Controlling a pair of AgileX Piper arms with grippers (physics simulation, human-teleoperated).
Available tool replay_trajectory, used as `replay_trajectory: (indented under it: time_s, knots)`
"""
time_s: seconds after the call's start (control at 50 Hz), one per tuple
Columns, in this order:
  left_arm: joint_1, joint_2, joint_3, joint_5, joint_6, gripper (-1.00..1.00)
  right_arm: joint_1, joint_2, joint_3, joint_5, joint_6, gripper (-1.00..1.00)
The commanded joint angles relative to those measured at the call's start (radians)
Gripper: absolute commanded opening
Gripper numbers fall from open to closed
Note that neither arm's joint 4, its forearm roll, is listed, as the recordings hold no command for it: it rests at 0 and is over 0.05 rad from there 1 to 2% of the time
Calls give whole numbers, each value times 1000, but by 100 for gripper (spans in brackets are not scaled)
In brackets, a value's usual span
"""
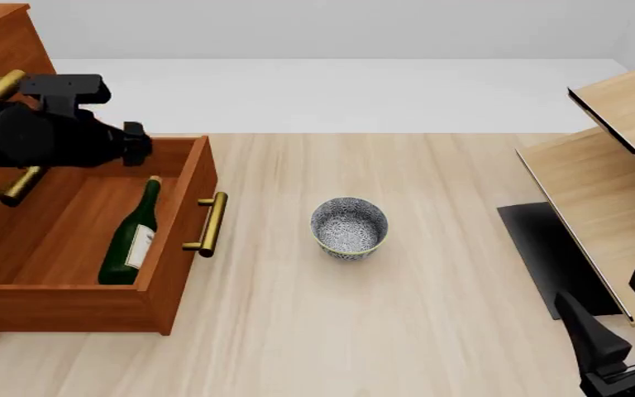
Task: Put the wine bottle in the bottom drawer of the cabinet.
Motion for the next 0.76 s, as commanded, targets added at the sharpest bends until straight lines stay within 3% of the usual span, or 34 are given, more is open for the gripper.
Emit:
replay_trajectory:
  time_s: [0.02,0.18,0.22,0.46,0.56,0.6,0.64,0.76]
  knots:
    - [-20,-125,-61,105,33,100,2,-11,0,11,-2,100]
    - [-43,-273,-142,234,45,100,11,3,0,-5,-3,100]
    - [-45,-310,-154,258,81,100,11,4,0,-7,-3,100]
    - [-74,-515,-276,442,60,100,8,18,0,-25,-1,100]
    - [-87,-598,-341,538,60,100,7,0,0,-18,-4,100]
    - [-85,-645,-381,577,91,100,0,-12,0,-17,-6,100]
    - [-88,-671,-426,616,54,100,-14,-36,0,-8,-4,100]
    - [-117,-754,-529,710,68,100,-41,-46,0,-34,6,100]
